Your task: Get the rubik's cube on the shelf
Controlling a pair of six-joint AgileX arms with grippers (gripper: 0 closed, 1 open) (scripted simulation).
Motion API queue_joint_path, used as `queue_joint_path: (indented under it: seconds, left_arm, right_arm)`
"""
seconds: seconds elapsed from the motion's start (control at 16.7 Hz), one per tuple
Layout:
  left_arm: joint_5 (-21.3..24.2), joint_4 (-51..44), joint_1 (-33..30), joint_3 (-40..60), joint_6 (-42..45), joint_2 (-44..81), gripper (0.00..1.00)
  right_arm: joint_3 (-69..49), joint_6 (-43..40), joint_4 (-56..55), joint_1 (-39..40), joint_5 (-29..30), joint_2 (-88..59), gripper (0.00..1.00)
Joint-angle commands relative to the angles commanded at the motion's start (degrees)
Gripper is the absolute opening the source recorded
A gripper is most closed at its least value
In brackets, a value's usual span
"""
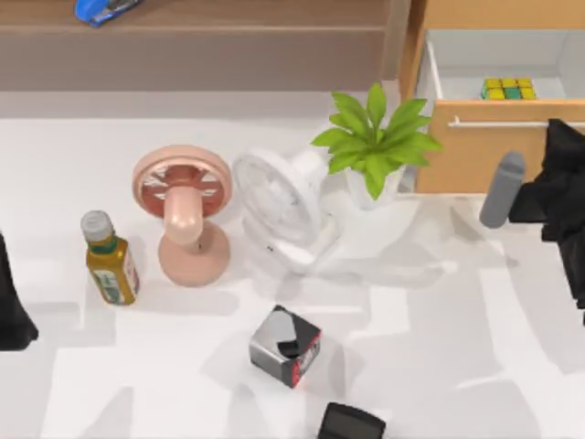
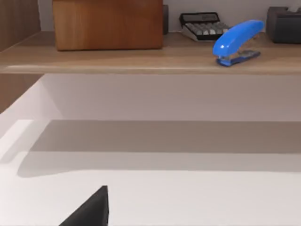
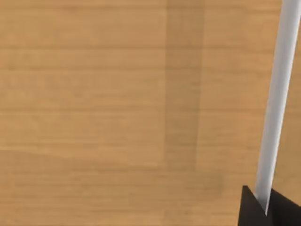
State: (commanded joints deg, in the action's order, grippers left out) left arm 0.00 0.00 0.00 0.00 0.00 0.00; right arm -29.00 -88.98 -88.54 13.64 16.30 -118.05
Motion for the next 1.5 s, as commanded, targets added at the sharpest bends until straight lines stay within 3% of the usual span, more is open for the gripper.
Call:
queue_joint_path:
  seconds: [0.48,0.78,1.5]
  left_arm:
    - [0.0,0.0,0.0,0.0,0.0,0.0,1.00]
    - [0.0,0.0,0.0,0.0,0.0,0.0,1.00]
    - [0.0,0.0,0.0,0.0,0.0,0.0,1.00]
  right_arm:
    - [12.6,0.1,-9.0,3.6,3.6,3.4,0.00]
    - [13.5,0.1,-9.6,3.9,3.8,3.6,0.00]
    - [13.5,0.1,-9.6,3.9,3.8,3.6,0.90]
